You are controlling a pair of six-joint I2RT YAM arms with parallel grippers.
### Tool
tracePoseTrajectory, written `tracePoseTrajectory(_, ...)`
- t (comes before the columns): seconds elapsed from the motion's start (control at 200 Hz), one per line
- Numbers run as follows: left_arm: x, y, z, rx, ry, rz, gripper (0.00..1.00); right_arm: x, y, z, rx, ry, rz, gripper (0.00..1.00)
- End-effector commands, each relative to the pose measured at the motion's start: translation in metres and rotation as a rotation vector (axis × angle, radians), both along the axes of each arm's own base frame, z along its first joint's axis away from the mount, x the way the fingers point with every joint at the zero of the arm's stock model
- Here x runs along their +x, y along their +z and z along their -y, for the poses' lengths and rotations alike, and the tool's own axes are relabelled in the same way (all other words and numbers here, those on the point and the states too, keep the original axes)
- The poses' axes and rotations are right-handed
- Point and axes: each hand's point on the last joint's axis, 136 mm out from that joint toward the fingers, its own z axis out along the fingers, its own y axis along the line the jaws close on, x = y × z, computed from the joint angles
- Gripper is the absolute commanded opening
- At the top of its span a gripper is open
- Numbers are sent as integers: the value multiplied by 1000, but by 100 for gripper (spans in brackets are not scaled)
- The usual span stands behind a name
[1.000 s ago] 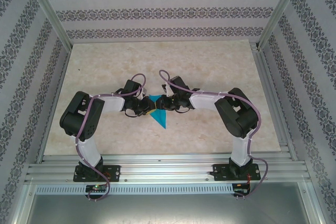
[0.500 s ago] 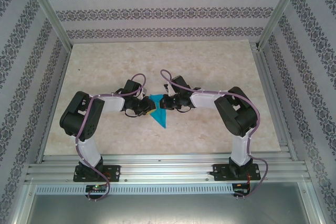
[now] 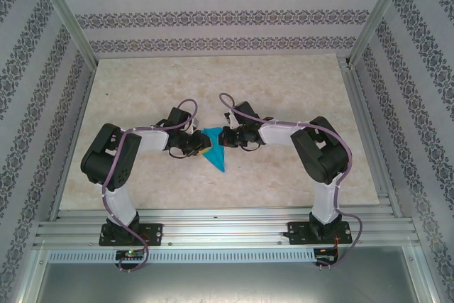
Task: Fold a paper plane with a square sheet of paper (fold left side to right side)
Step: Fourth fold the wing at the center of the table.
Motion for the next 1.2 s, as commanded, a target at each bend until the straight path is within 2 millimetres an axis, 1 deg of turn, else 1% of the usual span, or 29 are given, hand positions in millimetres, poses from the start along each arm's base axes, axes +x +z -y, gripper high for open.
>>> tracePoseTrajectory(0.0, -2, -15, 0, 42, -9, -7, 24, 6, 7, 8, -18, -10, 49, 0)
tracePoseTrajectory(0.4, -1, -14, 3, 43, -14, -4, 24, -3, 5, 14, -11, -26, 39, 0)
tracePoseTrajectory(0.594, -2, -15, 3, 45, -15, -5, 24, -8, 0, 17, -17, -33, 29, 0)
tracePoseTrajectory(0.784, -2, -14, 4, 43, -18, -3, 24, -3, -1, 15, -22, -31, 35, 0)
tracePoseTrajectory(0.949, -2, -14, 4, 45, -19, -5, 24, 5, 7, 12, -26, -24, 58, 0)
tracePoseTrajectory(1.199, -2, -14, 4, 46, -23, -5, 24, 5, 1, 13, -41, -21, 45, 0)
